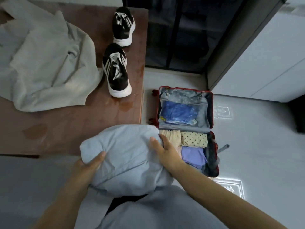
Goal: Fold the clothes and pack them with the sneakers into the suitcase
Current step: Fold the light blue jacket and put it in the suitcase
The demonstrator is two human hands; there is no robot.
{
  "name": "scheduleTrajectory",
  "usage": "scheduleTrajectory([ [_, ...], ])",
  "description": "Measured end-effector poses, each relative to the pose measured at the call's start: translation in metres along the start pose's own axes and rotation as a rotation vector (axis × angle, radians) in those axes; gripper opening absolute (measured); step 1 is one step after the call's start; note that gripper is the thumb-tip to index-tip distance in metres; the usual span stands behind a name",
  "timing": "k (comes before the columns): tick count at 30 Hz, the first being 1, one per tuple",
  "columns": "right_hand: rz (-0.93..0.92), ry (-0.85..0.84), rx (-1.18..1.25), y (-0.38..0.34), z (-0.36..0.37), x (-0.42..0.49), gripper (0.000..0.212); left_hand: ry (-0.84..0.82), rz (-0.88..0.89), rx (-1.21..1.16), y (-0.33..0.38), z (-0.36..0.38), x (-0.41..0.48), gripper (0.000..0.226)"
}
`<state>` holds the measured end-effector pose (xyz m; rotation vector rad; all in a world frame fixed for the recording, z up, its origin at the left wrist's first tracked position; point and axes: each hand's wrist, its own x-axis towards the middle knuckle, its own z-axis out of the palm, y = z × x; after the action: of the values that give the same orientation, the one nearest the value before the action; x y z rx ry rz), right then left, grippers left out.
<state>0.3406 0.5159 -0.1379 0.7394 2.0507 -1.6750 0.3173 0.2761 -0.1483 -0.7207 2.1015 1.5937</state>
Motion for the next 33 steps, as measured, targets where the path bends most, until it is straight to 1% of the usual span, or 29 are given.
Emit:
scheduleTrajectory([
  [1, 0.021, -0.002, 0.027, 0.007, -0.004, -0.001, 0.073, 0.008, -0.012, -0.006, -0.001, 0.006, -0.008, 0.082],
  [3, 0.041, 0.008, 0.058, 0.023, -0.011, -0.003, 0.063, -0.009, 0.007, 0.048, -0.003, 0.013, -0.019, 0.090],
  [4, 0.044, 0.022, 0.081, 0.032, -0.015, -0.004, 0.061, -0.020, 0.022, 0.068, -0.003, 0.017, -0.019, 0.084],
  [8, 0.125, 0.154, 0.251, 0.068, -0.038, -0.010, 0.050, -0.095, 0.042, 0.183, 0.015, 0.059, -0.020, 0.035],
  [10, 0.165, 0.234, 0.266, 0.086, -0.060, -0.014, 0.041, -0.164, 0.093, 0.212, 0.021, 0.092, -0.023, 0.026],
  [13, 0.202, 0.331, 0.275, 0.106, -0.103, -0.015, 0.036, -0.213, 0.084, 0.194, 0.023, 0.147, -0.022, 0.020],
  [16, 0.219, 0.364, 0.267, 0.124, -0.150, -0.005, 0.037, -0.244, 0.064, 0.170, 0.019, 0.203, -0.019, 0.033],
  [18, 0.197, 0.356, 0.238, 0.136, -0.184, 0.006, 0.034, -0.253, 0.070, 0.146, 0.011, 0.239, -0.018, 0.033],
  [19, 0.184, 0.343, 0.219, 0.145, -0.201, 0.012, 0.036, -0.254, 0.064, 0.131, 0.005, 0.257, -0.019, 0.032],
  [21, 0.177, 0.292, 0.165, 0.165, -0.235, 0.026, 0.045, -0.254, 0.025, 0.105, -0.012, 0.293, -0.015, 0.034],
  [24, 0.159, 0.164, 0.073, 0.202, -0.282, 0.053, 0.074, -0.252, -0.089, 0.060, -0.046, 0.344, 0.000, 0.039],
  [26, 0.174, 0.108, 0.006, 0.232, -0.302, 0.076, 0.087, -0.253, -0.150, 0.069, -0.074, 0.377, 0.017, 0.046],
  [27, 0.178, 0.102, -0.021, 0.248, -0.309, 0.091, 0.089, -0.252, -0.171, 0.081, -0.088, 0.392, 0.028, 0.050],
  [28, 0.181, 0.109, -0.036, 0.266, -0.313, 0.108, 0.089, -0.249, -0.182, 0.087, -0.103, 0.408, 0.043, 0.050],
  [30, 0.175, 0.137, -0.057, 0.308, -0.315, 0.151, 0.089, -0.236, -0.186, 0.124, -0.133, 0.440, 0.081, 0.042],
  [33, 0.152, 0.183, -0.134, 0.377, -0.308, 0.225, 0.094, -0.224, -0.172, 0.170, -0.183, 0.487, 0.144, 0.038],
])
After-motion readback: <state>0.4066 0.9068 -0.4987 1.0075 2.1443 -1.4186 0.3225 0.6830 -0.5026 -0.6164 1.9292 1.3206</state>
